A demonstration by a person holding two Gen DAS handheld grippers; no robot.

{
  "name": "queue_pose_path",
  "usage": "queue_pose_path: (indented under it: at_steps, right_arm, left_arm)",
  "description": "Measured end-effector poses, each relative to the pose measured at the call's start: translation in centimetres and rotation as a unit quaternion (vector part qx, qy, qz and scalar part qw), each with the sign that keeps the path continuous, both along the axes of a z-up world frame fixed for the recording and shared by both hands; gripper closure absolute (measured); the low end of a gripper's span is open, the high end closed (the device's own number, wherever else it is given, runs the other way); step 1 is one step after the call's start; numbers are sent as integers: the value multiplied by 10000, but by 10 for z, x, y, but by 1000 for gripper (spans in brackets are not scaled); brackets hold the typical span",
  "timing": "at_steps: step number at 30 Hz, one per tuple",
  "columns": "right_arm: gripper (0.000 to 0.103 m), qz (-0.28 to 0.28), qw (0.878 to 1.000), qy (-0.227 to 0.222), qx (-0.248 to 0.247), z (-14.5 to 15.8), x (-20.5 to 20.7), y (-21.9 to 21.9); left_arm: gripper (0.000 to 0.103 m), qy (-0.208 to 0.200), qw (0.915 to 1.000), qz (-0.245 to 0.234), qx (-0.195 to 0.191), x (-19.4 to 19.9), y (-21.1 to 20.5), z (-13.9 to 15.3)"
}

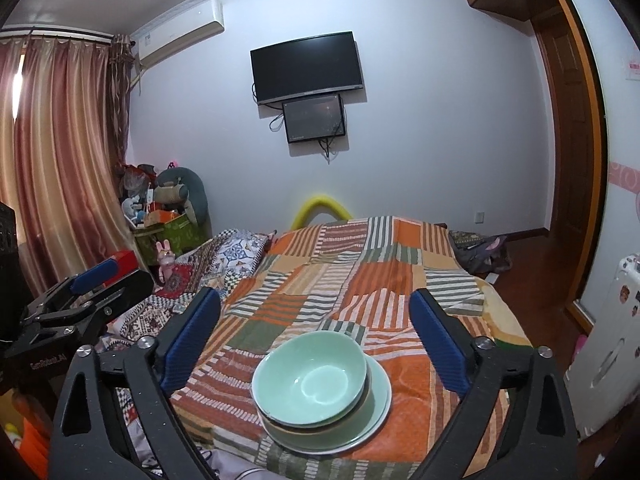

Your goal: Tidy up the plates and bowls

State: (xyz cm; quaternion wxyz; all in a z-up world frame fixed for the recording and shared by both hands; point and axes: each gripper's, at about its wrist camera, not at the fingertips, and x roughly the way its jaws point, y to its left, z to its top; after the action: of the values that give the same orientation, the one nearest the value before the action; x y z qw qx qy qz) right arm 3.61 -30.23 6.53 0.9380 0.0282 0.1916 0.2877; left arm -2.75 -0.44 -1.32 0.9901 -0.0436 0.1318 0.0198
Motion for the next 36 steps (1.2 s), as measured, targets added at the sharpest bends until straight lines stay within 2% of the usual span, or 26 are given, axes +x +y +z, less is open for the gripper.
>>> queue_pose_path:
  at_steps: [7,36]
  right_arm:
    - [1,-38,9999,-96,17,0,-4,-1]
    - [0,-24,9999,-71,127,0,-5,-8]
  left_arm:
    - [1,1,10000,27,-36,-1,0,-1]
    - [0,38,10000,21,-28,0,0,-2]
